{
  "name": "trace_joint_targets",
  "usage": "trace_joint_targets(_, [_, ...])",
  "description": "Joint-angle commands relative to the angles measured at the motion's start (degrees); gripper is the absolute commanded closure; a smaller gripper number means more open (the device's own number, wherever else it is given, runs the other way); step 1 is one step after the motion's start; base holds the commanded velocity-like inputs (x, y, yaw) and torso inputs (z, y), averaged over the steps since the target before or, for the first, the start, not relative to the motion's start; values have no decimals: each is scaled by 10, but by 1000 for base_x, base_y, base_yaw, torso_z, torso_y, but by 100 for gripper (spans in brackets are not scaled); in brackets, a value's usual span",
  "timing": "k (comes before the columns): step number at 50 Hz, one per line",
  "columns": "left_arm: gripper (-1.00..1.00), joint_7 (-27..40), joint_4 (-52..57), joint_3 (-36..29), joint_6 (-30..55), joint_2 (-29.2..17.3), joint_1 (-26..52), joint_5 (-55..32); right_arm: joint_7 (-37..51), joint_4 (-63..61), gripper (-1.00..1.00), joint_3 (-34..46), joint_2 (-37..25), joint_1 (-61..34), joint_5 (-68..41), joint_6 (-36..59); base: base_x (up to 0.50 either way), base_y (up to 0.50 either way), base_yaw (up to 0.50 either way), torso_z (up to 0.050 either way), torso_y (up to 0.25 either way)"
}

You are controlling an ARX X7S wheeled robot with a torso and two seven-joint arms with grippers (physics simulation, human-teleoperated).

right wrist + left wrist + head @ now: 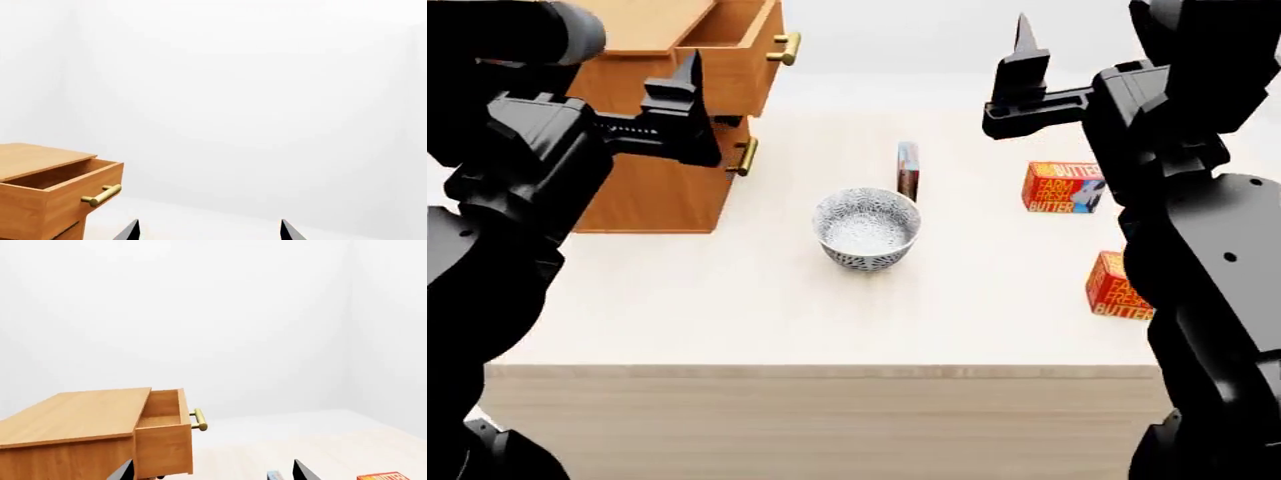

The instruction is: Put the chocolate pudding in the top drawer of the cabinet and close it.

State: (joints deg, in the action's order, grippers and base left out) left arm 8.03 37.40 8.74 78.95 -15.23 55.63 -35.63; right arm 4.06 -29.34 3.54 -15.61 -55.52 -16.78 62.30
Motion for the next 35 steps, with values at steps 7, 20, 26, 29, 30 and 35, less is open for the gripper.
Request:
trace_joint_targets(7, [-100,-21,-64,-43,-23,-21,82,4,-18,52,-100,17,-11,-88,-6,13,0,187,0,0,0])
trace_joint_targets(20, [-100,-26,-109,-57,-9,-28,140,1,-27,98,-100,33,-6,-125,-5,-9,23,189,0,0,0])
trace_joint_targets(26, [-100,-26,-136,-48,6,-26,158,-5,-30,125,-100,35,-3,-142,-7,-5,96,187,0,0,0])
trace_joint_targets(29, [-100,-23,-138,-39,26,-23,168,-15,-33,133,-100,40,-3,-151,-8,0,104,186,0,0,0])
trace_joint_targets(30, [-100,-22,-137,-36,35,-22,172,-19,-34,136,-100,41,-2,-155,-8,1,109,188,0,0,0])
trace_joint_targets(35, [-100,-16,-132,-30,59,-24,186,-29,-32,154,-100,33,6,-167,-14,10,126,188,0,0,0])
